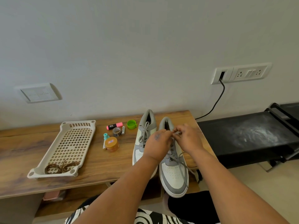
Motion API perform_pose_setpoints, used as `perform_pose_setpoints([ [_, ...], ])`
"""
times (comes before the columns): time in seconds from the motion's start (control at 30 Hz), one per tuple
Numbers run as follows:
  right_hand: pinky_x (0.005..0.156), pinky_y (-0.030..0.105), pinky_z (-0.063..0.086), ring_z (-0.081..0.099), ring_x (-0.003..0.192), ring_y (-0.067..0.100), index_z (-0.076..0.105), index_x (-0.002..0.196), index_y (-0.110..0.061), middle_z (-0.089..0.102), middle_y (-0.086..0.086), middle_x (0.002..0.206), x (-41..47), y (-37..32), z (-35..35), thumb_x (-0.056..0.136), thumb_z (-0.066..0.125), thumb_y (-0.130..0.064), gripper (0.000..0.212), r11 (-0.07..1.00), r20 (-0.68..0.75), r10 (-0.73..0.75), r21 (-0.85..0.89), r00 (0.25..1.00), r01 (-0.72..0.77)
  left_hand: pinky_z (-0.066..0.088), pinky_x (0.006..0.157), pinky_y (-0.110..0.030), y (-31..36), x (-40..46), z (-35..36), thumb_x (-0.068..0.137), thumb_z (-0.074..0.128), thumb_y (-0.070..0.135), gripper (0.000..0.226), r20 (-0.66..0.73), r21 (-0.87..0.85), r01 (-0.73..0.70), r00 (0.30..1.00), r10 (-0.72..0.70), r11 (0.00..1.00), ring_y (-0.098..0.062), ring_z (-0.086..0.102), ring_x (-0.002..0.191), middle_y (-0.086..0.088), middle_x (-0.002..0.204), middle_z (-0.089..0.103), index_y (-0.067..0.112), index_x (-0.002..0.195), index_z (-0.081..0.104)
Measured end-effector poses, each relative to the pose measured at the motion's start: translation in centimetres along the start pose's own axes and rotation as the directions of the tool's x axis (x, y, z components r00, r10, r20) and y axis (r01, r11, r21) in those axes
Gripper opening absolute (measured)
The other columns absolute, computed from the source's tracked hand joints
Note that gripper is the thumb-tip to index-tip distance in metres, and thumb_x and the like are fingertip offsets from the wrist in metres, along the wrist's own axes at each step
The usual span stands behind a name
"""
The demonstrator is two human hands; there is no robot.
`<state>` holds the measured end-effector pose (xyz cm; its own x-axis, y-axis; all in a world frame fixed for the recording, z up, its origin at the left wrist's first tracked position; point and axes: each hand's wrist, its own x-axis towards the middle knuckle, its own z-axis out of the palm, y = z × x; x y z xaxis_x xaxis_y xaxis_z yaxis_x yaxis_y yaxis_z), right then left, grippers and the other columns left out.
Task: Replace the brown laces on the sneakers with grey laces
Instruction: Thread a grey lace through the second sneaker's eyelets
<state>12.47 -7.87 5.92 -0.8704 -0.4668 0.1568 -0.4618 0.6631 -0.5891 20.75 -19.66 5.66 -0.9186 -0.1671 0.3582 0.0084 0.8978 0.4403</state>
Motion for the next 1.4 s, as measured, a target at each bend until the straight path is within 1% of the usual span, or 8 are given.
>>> perform_pose_setpoints([
  [0.1,0.088,0.037,0.043,0.047,0.112,0.021,0.064,0.107,-0.028,0.054,-0.006,0.109,-0.3,0.2,-0.1,0.087,0.069,-0.036,0.023,0.995,-0.045,0.069,-0.062,0.997,-0.072,0.041,0.071,-0.027,0.1,0.4,-1.0,0.092,0.062,0.020,0.008,0.145,-0.150,0.248,0.963,-0.227,0.957,-0.018,0.055,0.086,-0.002,0.092,0.061,0.013,0.091,0.065],
  [0.23,0.084,0.030,0.045,0.052,0.101,0.013,0.066,0.102,-0.023,0.055,-0.008,0.104,-1.8,0.3,-1.2,0.080,0.077,-0.029,0.026,0.986,-0.057,0.117,0.127,0.992,-0.109,0.031,0.060,-0.025,0.0,0.4,-3.1,0.091,0.065,0.020,0.013,0.593,-0.474,0.689,0.710,-0.379,0.548,-0.012,0.040,0.068,0.001,0.078,0.053,0.018,0.079,0.059],
  [0.37,0.077,0.018,0.046,0.055,0.090,-0.001,0.072,0.089,-0.022,0.064,-0.014,0.091,-3.2,-0.2,-2.1,0.068,0.087,-0.031,0.027,0.971,0.139,-0.013,0.237,0.990,-0.021,0.026,0.053,-0.023,-0.7,0.0,-2.8,0.095,0.062,0.023,0.017,0.656,-0.560,0.756,0.655,-0.375,0.340,-0.009,0.033,0.060,0.006,0.070,0.053,0.022,0.078,0.065],
  [0.53,0.074,0.028,0.054,0.062,0.080,0.001,0.076,0.082,-0.025,0.070,-0.013,0.080,-3.2,-0.8,-1.4,0.075,0.081,-0.037,0.015,0.985,0.048,-0.031,0.170,0.998,0.022,0.022,0.050,-0.021,-0.5,-0.3,-2.5,0.097,0.060,0.021,0.018,0.645,-0.602,0.740,0.672,-0.365,0.299,-0.007,0.028,0.052,0.002,0.079,0.062,0.016,0.082,0.068],
  [0.73,0.088,0.039,0.041,0.043,0.101,0.011,0.061,0.072,-0.031,0.063,-0.012,0.082,-3.5,-1.3,-3.2,0.085,0.068,-0.041,0.018,0.966,0.141,-0.042,-0.247,0.989,0.076,0.042,0.068,-0.019,-0.4,0.1,-3.0,0.092,0.067,0.013,0.007,0.500,-0.611,0.665,0.745,-0.441,0.429,-0.002,0.058,0.075,0.002,0.084,0.071,0.015,0.087,0.072],
  [1.03,0.087,0.040,0.042,0.046,0.094,0.011,0.063,0.065,-0.024,0.061,-0.011,0.075,-2.8,-0.2,-4.4,0.073,0.077,-0.040,0.022,0.937,0.181,0.069,-0.349,0.981,-0.002,0.046,0.066,-0.021,-2.6,1.0,-3.2,0.086,0.074,0.017,0.004,0.102,-0.393,0.467,0.878,-0.468,0.792,-0.008,0.054,0.067,0.012,0.063,0.054,0.017,0.090,0.074],
  [1.23,0.073,0.027,0.051,0.061,0.084,0.013,0.069,0.086,-0.018,0.067,-0.002,0.089,-3.1,1.6,-4.8,0.084,0.073,-0.043,0.025,0.979,0.508,0.201,-0.076,0.838,-0.189,0.047,0.090,-0.039,-4.2,1.0,-6.4,0.091,0.060,0.025,0.023,0.113,0.485,0.328,0.896,-0.430,0.811,-0.024,0.054,0.113,-0.001,0.117,0.059,0.022,0.114,0.064],
  [1.4,0.084,0.036,0.054,0.063,0.094,0.019,0.062,0.108,-0.019,0.067,0.002,0.100,-2.7,1.8,-3.3,0.097,0.055,-0.041,0.025,0.929,0.454,0.302,0.058,0.838,-0.366,0.039,0.097,-0.037,-1.9,0.0,-4.1,0.090,0.064,0.037,0.033,0.209,0.252,0.065,0.971,-0.119,0.966,-0.018,0.044,0.123,0.006,0.123,0.055,0.032,0.123,0.061],
])
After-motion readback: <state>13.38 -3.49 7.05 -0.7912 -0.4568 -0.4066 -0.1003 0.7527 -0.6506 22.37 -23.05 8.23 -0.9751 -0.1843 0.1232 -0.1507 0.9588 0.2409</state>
